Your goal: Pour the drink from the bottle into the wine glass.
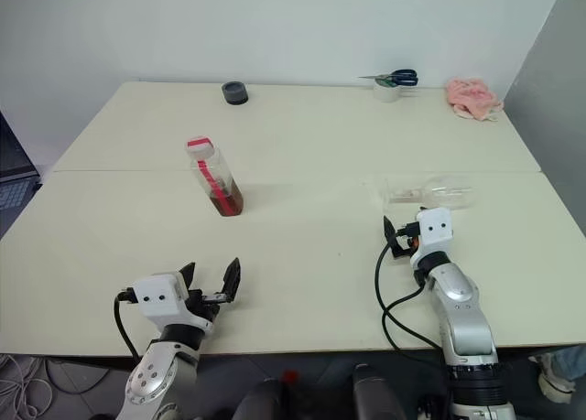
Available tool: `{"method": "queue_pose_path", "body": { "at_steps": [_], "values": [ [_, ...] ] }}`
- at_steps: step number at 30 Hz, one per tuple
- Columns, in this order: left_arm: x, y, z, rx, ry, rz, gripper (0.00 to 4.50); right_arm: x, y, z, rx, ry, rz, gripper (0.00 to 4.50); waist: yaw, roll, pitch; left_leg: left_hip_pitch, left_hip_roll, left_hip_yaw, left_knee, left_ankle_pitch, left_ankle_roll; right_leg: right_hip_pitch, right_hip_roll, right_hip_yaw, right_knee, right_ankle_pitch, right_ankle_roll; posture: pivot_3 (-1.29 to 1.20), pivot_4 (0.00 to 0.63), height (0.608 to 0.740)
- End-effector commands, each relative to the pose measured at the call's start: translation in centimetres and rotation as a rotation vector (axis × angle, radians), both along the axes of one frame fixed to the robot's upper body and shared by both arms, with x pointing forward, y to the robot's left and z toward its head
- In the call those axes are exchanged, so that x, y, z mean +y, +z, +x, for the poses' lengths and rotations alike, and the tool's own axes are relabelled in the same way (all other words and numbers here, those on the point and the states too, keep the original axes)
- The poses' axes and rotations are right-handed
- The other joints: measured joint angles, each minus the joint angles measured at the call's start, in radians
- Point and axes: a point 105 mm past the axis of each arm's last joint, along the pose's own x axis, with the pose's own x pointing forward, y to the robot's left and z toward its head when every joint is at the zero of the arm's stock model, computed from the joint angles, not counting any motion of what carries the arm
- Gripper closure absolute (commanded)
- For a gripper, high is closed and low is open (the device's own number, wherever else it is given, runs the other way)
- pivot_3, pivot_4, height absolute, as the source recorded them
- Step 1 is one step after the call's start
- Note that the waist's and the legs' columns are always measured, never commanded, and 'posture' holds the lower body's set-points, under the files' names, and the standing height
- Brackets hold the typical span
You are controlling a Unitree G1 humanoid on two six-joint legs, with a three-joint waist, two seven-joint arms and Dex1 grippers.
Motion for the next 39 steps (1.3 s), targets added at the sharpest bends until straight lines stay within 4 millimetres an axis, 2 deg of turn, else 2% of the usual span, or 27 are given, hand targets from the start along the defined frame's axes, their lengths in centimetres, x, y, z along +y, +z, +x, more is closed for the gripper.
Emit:
{"method": "queue_pose_path", "body": {
  "at_steps": [1,5,8,12,17,19,22,25,29,34,39],
  "values": [
    [-0.3,1.4,-0.2,-0.048,-0.009,0.006,0.02,-0.1,1.2,-0.2,-0.050,0.000,0.010,0.00,0.000,0.000,0.000,0.000,0.000,0.000,0.000,0.000,0.000,0.000,0.000,0.000,0.000,0.000,0.000,0.00,0.150,0.740],
    [0.0,1.5,-0.1,-0.055,0.019,0.008,0.02,0.0,1.4,-0.2,-0.058,0.007,0.009,0.00,0.000,0.000,0.000,0.000,0.000,0.000,0.000,0.000,0.000,0.000,0.000,0.000,0.000,0.000,0.000,0.00,0.150,0.740],
    [0.4,2.6,0.3,-0.091,0.044,0.034,0.02,0.8,2.7,-0.1,-0.098,0.047,0.010,0.00,0.000,0.000,0.000,0.000,0.000,0.000,0.000,0.000,0.000,0.000,0.000,0.000,0.000,0.000,0.000,0.00,0.150,0.740],
    [0.7,4.5,1.6,-0.116,0.109,0.015,0.02,5.9,6.6,-1.5,-0.191,0.372,-0.018,0.00,-0.001,0.000,0.000,0.000,0.000,0.000,0.000,0.000,0.000,0.000,0.001,0.000,0.000,0.000,0.000,0.00,0.150,0.740],
    [-0.1,6.0,3.4,-0.131,0.095,0.027,0.02,9.7,8.4,-2.5,-0.160,0.644,-0.065,0.00,0.002,0.000,0.000,0.000,0.001,-0.002,0.000,0.000,0.000,0.000,0.002,-0.002,0.000,0.001,0.001,0.00,0.150,0.740],
    [0.2,6.5,4.2,-0.123,0.140,-0.016,0.02,10.6,8.7,-2.9,-0.140,0.742,-0.107,0.00,0.008,0.000,0.000,-0.001,0.001,-0.003,0.000,0.000,0.000,0.000,0.002,-0.003,0.000,0.001,0.001,0.00,0.150,0.740],
    [-0.1,7.3,4.9,-0.121,0.146,0.043,0.02,11.3,9.0,-3.2,-0.105,0.826,-0.126,0.00,0.020,0.000,0.000,-0.001,0.000,-0.003,0.001,0.000,0.000,0.000,0.002,-0.002,0.000,0.001,0.001,0.00,0.150,0.740],
    [0.3,9.1,6.1,-0.157,0.194,0.027,0.02,12.3,8.9,-3.5,-0.085,0.915,-0.159,0.00,0.022,-0.001,0.000,-0.001,0.000,-0.003,0.001,0.000,0.000,0.000,0.002,-0.002,0.000,0.001,0.001,0.00,0.150,0.740],
    [0.4,10.7,7.5,-0.182,0.204,0.077,0.02,13.6,7.8,-4.1,-0.029,0.997,-0.165,0.00,0.023,-0.001,0.000,-0.001,0.001,-0.004,0.001,0.000,0.000,0.000,0.002,-0.003,0.000,0.001,0.001,0.00,0.150,0.740],
    [0.6,11.8,9.4,-0.196,0.194,0.082,0.02,14.4,8.1,-3.7,-0.042,0.995,-0.163,0.00,0.024,-0.001,0.000,-0.001,0.001,-0.004,0.001,0.000,0.000,0.000,0.002,-0.003,0.000,0.002,0.000,0.00,0.150,0.740],
    [0.5,11.9,10.6,-0.200,0.172,0.061,0.02,14.8,8.7,-3.4,-0.061,0.994,-0.154,0.00,0.024,-0.001,0.000,-0.001,0.001,-0.004,0.001,0.000,0.000,0.000,0.002,-0.004,0.000,0.002,0.001,0.00,0.150,0.740]
  ]
}}
